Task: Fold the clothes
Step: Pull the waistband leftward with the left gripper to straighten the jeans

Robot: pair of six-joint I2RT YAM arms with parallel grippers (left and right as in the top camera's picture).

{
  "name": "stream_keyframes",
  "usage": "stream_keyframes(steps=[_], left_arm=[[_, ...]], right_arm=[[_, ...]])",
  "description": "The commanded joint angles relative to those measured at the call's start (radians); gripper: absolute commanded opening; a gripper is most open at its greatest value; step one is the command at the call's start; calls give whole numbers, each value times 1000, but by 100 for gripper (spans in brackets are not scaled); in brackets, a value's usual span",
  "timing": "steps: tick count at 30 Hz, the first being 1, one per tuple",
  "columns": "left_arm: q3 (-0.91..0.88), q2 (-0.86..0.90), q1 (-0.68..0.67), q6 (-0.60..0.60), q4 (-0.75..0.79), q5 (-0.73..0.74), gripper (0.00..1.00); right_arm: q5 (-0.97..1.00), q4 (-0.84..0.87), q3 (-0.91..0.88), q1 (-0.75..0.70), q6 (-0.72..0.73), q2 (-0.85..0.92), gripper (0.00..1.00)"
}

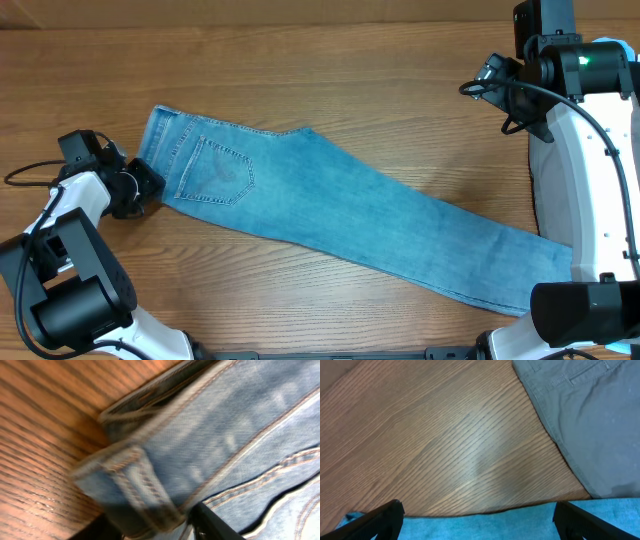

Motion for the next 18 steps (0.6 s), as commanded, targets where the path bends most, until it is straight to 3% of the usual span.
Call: stream_keyframes(steps=[1,3,10,13,18], left_arm=[[-29,50,-6,-21,24,24,14],[-29,50,-6,-44,47,12,4],[-27,50,7,-136,94,-174,4],[-14,50,65,-166,103,-256,4],[-1,50,194,-177,138,-272,4]], right_arm=[[14,3,6,-4,5,-6,100],[14,3,6,-3,5,-6,100],[14,3,6,-3,5,-6,100],[14,3,6,-4,5,-6,100],[14,3,6,-4,5,-6,100]])
